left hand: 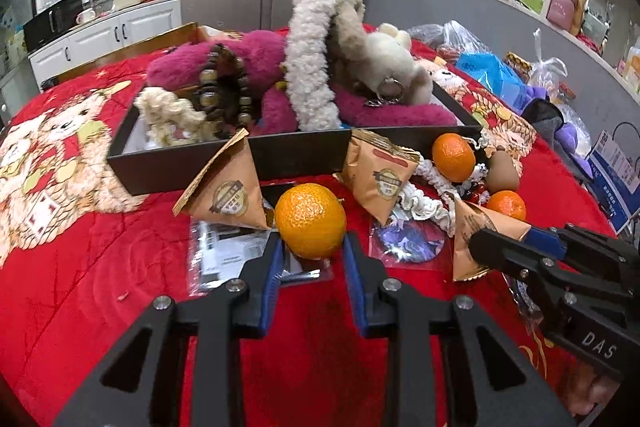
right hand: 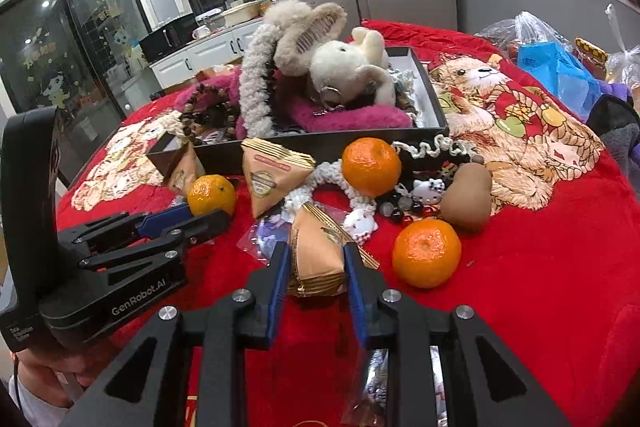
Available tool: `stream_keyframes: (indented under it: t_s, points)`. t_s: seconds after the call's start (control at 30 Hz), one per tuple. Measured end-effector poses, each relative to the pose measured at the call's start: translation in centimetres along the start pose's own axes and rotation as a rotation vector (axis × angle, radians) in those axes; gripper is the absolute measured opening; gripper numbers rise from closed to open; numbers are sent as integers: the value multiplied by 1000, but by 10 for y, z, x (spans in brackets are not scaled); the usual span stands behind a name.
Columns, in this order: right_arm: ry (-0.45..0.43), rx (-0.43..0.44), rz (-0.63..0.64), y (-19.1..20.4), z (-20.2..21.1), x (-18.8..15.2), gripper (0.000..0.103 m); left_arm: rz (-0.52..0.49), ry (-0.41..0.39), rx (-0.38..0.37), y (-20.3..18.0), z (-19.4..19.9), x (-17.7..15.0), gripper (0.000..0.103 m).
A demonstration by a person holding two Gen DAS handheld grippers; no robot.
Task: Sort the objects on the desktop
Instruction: 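Grasp the gold triangular snack packet with the right tool while the left tool grasps a mandarin orange, then carry the snack packet and orange over the black box with both tools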
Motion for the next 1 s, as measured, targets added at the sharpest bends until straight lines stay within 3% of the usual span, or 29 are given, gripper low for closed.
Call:
stream_keyframes:
  t_s: [0.33, 0.7, 1.0]
  points:
    - [-30, 46, 36, 19, 8, 3, 27, 29, -45, 13, 14, 22, -2, 30]
    - [-50, 33, 48, 31, 16, 14, 27, 9, -108, 24, 10, 50, 3, 30]
    - [-124, 28, 101, 56, 41, 38, 27, 41, -145, 18, 18, 75, 12, 30]
Point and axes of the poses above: each gripper's, at about its wrist camera, not at the fingertips, and z roughly against the way its jaws point, y to its left, x to its top, the point moved 3 cm from there along -z, roughly the way its jaws point, and after that the axes turned 10 degrees about x, right-handed, at the moved point
